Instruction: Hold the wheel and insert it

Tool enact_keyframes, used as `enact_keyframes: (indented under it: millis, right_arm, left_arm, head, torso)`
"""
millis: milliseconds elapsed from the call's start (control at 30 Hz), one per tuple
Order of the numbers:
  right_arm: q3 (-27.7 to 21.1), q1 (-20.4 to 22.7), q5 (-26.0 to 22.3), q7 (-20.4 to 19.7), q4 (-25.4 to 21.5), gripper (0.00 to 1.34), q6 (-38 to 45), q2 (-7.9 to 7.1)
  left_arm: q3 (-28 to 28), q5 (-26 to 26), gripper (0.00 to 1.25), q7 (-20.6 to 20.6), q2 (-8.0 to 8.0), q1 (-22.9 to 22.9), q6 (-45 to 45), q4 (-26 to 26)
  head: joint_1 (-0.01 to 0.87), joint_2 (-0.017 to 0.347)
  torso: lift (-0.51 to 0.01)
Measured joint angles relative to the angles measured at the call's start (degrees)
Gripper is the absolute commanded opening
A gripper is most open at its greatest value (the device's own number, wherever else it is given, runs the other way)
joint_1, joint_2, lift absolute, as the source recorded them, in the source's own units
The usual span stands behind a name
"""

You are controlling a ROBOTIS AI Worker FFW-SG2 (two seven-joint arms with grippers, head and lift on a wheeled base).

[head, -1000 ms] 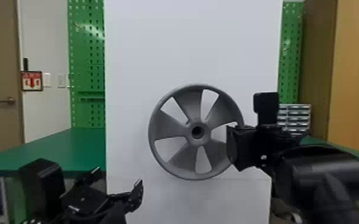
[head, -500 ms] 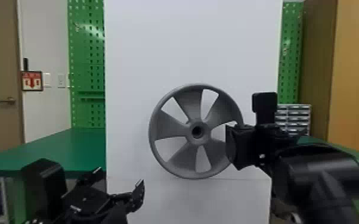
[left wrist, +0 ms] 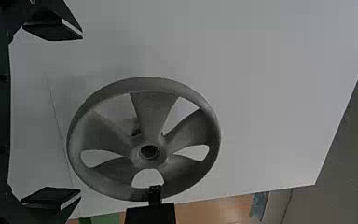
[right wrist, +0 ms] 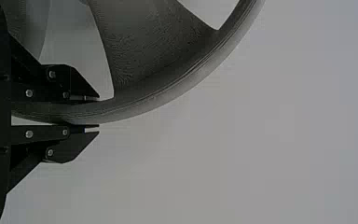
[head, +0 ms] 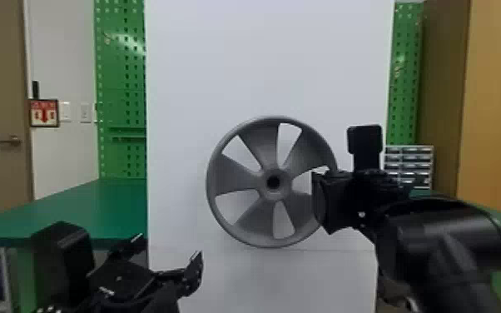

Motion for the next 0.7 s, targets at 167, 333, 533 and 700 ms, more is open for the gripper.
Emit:
enact_keyframes:
  millis: [167,333,533,700]
  right_arm:
    - [0.04,-0.4,0.32,-0.22,0.76,0.27,-0.21,-0.18]
    - [0.11,-0.91,0.75,-0.52,1.61,0.27,-0.55,-0.31]
    - [-0.18,-1.38,1.3,-0.95,2.59,0.27,-1.15,-0.46]
    - [-0.88,-1.78,1.68,-1.04,3.75,0.27,-1.74,-0.54]
  left_arm:
    - [-0.03,0.05,1.15,0.0,0.07,-0.02,-0.04,0.02]
    - [-0.2,0.15,1.15,0.0,0.13,-0.09,-0.1,0.02]
    - [-0.3,0.25,1.15,0.0,0.19,-0.14,-0.14,0.08]
    - [-0.47,0.3,1.15,0.0,0.2,-0.25,-0.14,0.1]
  head:
    - [0.097,0.015]
    - [0.097,0.015]
    - [0.097,0.015]
    - [0.097,0.015]
  torso:
    - [-0.442]
    - [-0.442]
    - [-0.442]
    - [-0.442]
